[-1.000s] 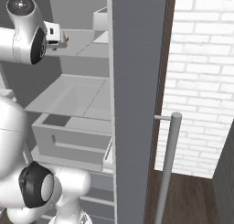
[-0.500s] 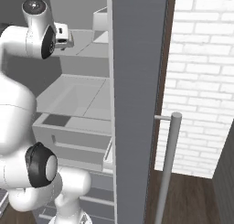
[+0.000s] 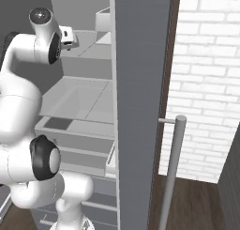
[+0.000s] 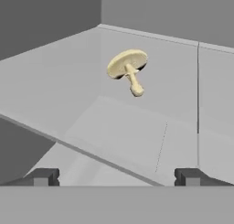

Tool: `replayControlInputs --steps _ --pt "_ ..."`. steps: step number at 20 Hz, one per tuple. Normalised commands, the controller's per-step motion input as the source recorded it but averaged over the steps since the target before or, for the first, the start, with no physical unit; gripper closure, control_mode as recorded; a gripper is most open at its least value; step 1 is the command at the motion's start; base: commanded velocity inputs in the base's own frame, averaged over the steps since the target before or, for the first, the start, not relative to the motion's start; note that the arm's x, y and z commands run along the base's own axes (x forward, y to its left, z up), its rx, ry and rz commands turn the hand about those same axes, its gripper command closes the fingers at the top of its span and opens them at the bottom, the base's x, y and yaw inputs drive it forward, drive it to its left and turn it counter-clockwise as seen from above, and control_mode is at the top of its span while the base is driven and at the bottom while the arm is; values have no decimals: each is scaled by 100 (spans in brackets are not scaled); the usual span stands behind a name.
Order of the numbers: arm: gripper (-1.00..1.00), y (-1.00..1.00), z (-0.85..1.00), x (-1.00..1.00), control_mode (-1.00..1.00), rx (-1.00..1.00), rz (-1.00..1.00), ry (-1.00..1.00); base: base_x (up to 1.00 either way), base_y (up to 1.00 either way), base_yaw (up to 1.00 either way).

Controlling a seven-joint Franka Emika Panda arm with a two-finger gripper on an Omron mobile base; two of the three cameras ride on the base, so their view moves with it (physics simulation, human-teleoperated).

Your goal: Place one mushroom and one chicken drumstick in each tupperware on the nearby counter, to pack two identical lunches.

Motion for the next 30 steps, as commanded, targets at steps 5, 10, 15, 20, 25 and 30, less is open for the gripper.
replayControlInputs --steps 5,10,15,20,25,30 --pt "-100 8 0 61 -100 3 0 0 0 0 0" --pt "-100 18 0 60 -100 2 0 3 0 0 0" --pt "-100 22 -2 51 -100 -1 0 4 0 0 0" --pt "-100 13 0 55 -100 0 1 5 0 0 0" --pt "-100 4 -5 66 -100 0 2 6 0 0 0" --pt "-100 15 -11 64 -100 -1 2 7 0 0 0"
